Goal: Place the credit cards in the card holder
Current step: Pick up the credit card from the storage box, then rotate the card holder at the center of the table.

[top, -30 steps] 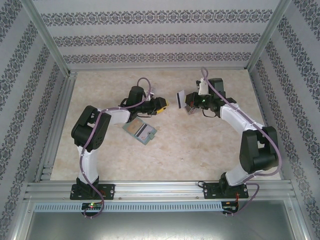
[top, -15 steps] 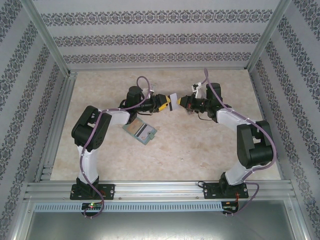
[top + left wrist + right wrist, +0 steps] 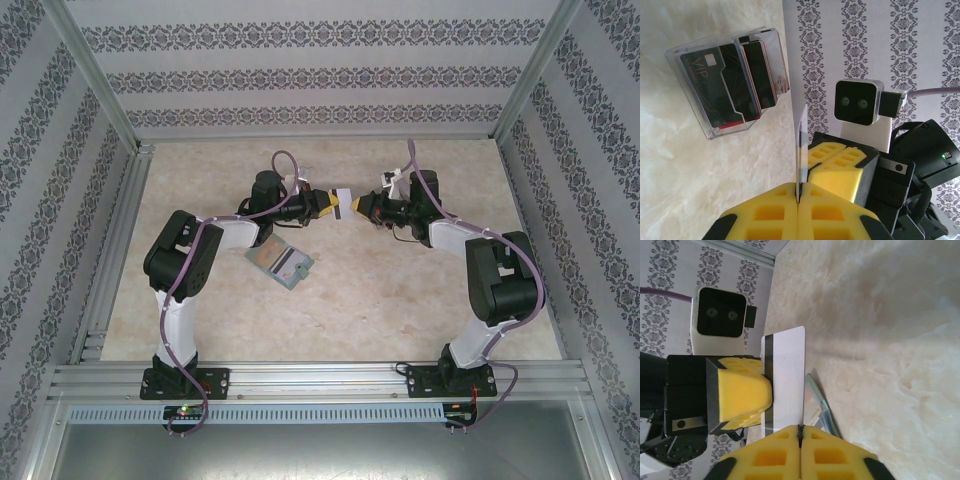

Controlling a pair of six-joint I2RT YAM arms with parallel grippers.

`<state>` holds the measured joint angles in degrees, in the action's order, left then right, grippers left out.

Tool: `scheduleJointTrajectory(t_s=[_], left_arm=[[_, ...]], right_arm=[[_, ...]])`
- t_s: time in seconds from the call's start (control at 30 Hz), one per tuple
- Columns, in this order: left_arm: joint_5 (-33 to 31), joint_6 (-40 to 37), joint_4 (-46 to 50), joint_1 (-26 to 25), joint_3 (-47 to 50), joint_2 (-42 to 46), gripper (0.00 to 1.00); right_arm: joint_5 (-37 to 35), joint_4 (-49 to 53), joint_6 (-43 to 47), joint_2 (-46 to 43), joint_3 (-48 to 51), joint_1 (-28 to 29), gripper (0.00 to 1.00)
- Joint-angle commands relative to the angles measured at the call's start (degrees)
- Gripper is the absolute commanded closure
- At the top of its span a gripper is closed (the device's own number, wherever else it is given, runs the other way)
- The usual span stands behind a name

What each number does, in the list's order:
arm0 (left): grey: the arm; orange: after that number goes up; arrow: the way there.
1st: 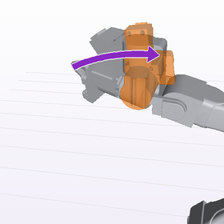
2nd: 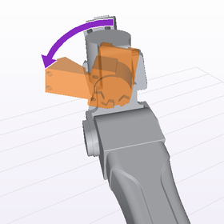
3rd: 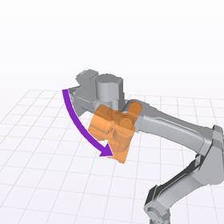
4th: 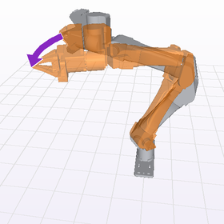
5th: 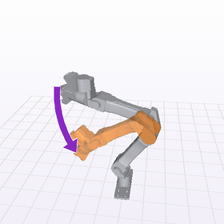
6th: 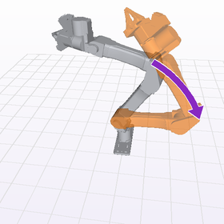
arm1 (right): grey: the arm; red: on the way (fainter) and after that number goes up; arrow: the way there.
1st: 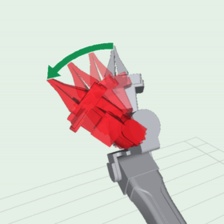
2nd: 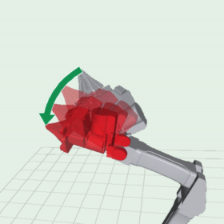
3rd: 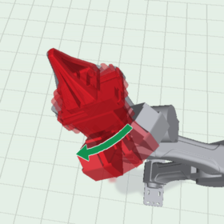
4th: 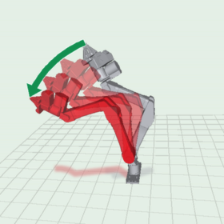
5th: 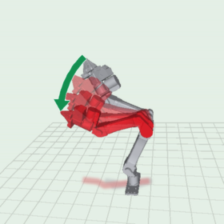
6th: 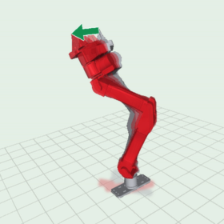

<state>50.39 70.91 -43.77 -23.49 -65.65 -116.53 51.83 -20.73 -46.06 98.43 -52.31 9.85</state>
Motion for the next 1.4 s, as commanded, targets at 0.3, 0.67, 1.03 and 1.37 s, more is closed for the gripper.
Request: scheduleJointTrajectory(t_s=[0.3,0.67,1.03,1.37], left_arm=[[9.1,-10.3,12.3,0.1,-6.1,1.5,1.0],[9.4,-15.5,20.3,1.6,-5.9,3.3,0.89],[-9.8,-33.4,51.2,12.2,4.9,16.0,0.69],[-28.7,-39.9,64.3,15.8,9.0,19.9,0.66]], right_arm=[[8.0,-1.8,-1.7,1.6,-1.2,-0.7,0.66],[10.2,-1.2,-1.3,1.4,-1.2,-0.7,0.98],[1.9,14.2,9.3,-0.7,-0.7,9.5,0.98],[-16.0,28.6,22.3,3.0,-7.8,32.7,0.98]])
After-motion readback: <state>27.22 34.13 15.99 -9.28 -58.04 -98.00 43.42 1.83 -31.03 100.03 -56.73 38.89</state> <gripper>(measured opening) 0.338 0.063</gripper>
